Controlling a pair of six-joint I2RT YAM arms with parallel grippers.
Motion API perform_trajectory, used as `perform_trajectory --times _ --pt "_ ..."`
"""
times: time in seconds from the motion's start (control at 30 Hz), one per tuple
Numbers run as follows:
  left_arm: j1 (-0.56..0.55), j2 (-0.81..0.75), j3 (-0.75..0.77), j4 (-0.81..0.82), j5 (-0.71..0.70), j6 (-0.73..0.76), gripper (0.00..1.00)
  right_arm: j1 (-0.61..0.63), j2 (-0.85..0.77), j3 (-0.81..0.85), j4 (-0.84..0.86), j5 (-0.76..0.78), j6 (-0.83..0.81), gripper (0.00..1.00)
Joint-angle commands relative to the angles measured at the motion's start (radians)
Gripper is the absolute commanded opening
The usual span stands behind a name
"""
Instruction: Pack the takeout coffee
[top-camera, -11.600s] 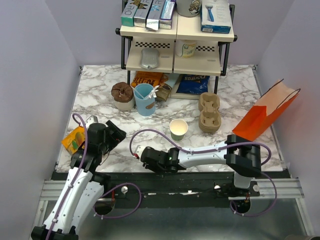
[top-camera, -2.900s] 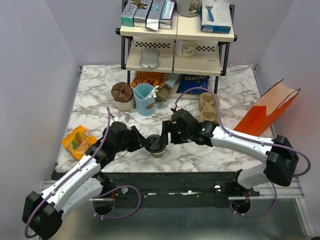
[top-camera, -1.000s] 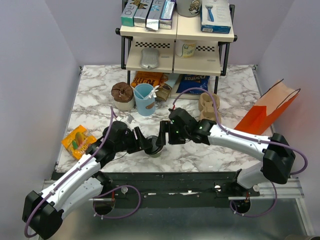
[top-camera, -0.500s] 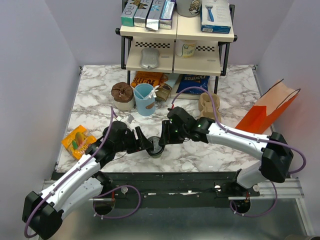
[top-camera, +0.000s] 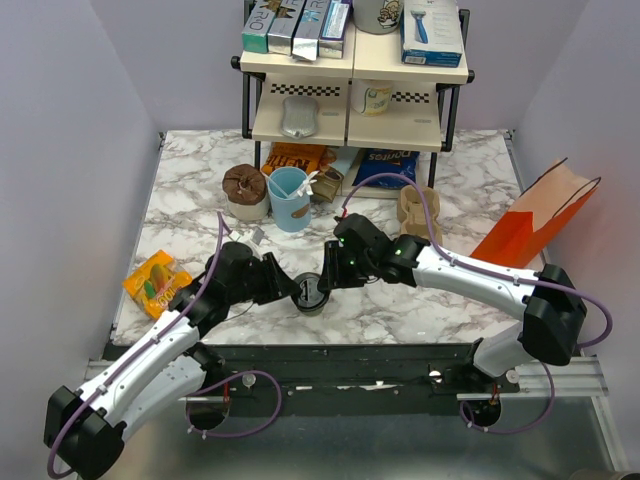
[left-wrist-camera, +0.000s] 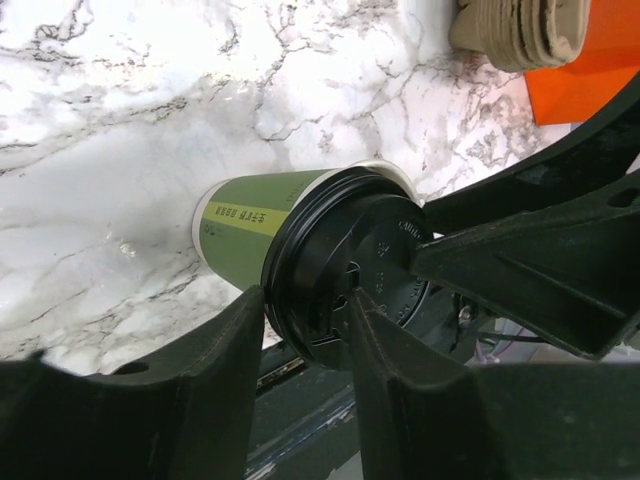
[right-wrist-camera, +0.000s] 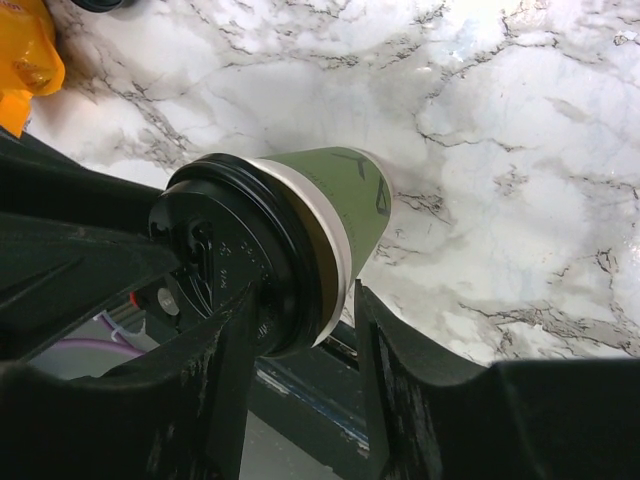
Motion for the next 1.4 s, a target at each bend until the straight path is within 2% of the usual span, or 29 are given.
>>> perform_trajectory --times 0.0,0.13,0.23,0.27,0.47,0.5,0.53,0.63,0.73,1.13,1.37 --pt "-0.002 -0.012 0.039 0.024 -0.011 -0.009 0.4 0.003 -0.003 0.008 -0.017 0.013 -0.033 0.5" --pt "-0.003 0.017 0.047 0.021 0.009 0.006 0.34 0.003 0.007 0.011 -0.012 0.003 -0.034 0.5" --pt "-0.003 0.034 0.07 -0.019 -0.008 0.023 0.26 0.003 0.008 0.012 -0.01 0.003 -0.036 0.5" --pt "-0.002 0.037 0.077 -0.051 -0.022 0.026 0.18 0.004 0.01 0.012 -0.01 0.001 -0.036 0.5" --pt "-0.002 0.037 0.103 -0.091 -0.043 0.056 0.0 0.003 0.011 0.015 -0.004 -0.003 -0.041 0.51" --pt "-0.003 0.038 0.109 -0.092 -0.042 0.057 0.0 0.004 0.011 0.015 -0.003 -0.007 -0.044 0.53" --pt "-0.002 0.043 0.113 -0.095 -0.04 0.066 0.0 0.004 0.011 0.017 -0.004 -0.01 -0.044 0.6" --pt "-0.002 0.051 0.134 -0.129 -0.054 0.083 0.0 0.003 0.0 0.02 -0.001 -0.004 -0.044 0.7" --pt "-0.002 0.041 0.154 -0.151 -0.066 0.092 0.0 0.004 -0.012 0.02 -0.001 0.016 -0.034 0.76" --pt "-0.002 0.049 0.168 -0.129 -0.06 0.092 0.0 0.003 -0.061 0.009 0.017 0.038 -0.011 0.83" --pt "-0.003 0.094 0.194 -0.149 -0.081 0.146 0.0 0.003 -0.062 -0.005 0.034 0.027 -0.005 0.82"
